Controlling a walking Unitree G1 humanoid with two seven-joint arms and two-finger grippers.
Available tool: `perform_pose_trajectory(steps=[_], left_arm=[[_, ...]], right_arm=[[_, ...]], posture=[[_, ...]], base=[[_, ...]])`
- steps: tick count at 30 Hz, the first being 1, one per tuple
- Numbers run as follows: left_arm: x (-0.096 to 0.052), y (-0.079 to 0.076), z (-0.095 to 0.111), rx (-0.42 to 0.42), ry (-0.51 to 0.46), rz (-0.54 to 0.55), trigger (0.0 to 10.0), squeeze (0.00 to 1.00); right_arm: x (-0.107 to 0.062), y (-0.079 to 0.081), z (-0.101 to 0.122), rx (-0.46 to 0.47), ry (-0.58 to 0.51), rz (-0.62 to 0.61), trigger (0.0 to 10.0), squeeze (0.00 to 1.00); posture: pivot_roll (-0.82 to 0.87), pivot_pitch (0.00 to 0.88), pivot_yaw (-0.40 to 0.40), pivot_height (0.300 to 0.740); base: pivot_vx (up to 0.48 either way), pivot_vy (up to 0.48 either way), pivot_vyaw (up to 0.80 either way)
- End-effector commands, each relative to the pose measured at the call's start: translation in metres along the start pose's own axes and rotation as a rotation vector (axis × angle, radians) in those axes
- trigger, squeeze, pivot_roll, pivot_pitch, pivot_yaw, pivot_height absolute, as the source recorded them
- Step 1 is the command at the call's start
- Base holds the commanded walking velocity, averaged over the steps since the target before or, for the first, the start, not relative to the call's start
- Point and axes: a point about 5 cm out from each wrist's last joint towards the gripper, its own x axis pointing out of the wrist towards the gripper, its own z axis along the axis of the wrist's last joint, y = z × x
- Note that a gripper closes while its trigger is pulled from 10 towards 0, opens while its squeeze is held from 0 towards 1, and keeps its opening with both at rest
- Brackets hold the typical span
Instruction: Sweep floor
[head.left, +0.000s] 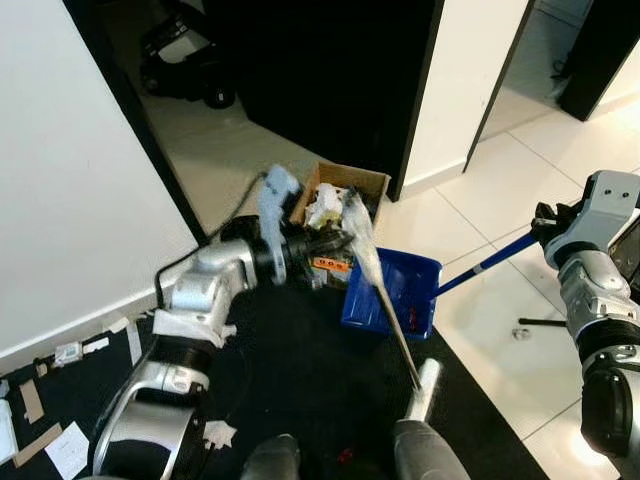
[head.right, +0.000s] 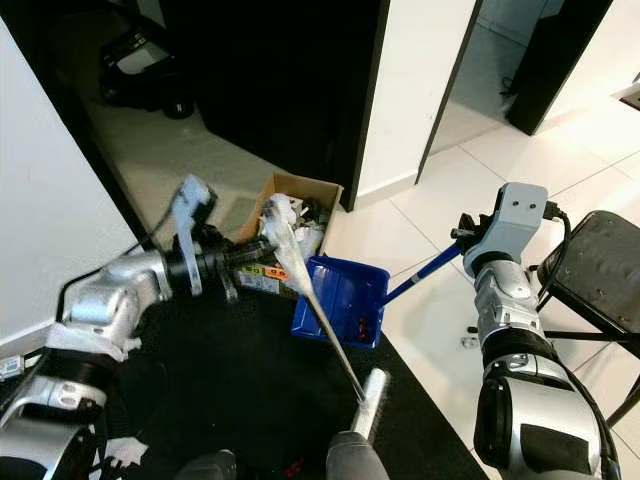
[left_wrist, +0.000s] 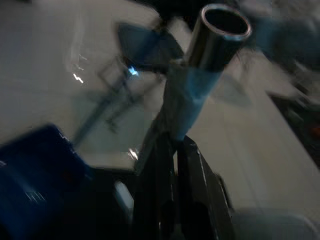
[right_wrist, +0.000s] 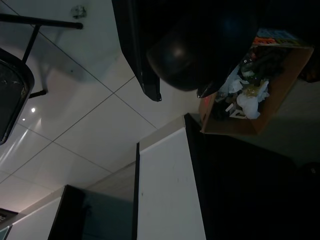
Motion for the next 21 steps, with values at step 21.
perform_pose_trajectory(steps=[21], left_arm=[[-0.033,0.008,0.002,0.079,0.149,-0.021,10.0,0.0]], right_arm=[[-0.01,0.003,-0.038,-0.06,0.2,0.043,10.0,0.0]], posture=[[0.0,0.045,0.023,0.74]], base=[[0.0,0.0,0.0]])
